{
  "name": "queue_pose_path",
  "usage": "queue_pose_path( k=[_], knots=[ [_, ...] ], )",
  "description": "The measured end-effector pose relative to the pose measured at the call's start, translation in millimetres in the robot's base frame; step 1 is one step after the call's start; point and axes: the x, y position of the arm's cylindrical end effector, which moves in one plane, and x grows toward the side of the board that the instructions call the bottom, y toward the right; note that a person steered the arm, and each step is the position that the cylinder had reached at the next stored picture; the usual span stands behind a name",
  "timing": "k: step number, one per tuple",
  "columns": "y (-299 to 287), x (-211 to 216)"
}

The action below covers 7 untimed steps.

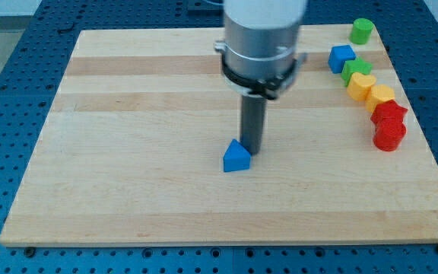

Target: Move blue triangle to the red circle

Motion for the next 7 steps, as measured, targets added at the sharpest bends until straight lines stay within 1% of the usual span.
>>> queue_pose_path(
  k=[1, 2, 3, 4, 5, 6, 7],
  knots=[
    [-36.6, -18.0],
    [-65.8, -7.1],
    [-52.9, 18.4],
    [2.6, 27.9],
    [70.9, 27.9],
    [102.5, 29.2],
    [100.1, 40.4]
  ],
)
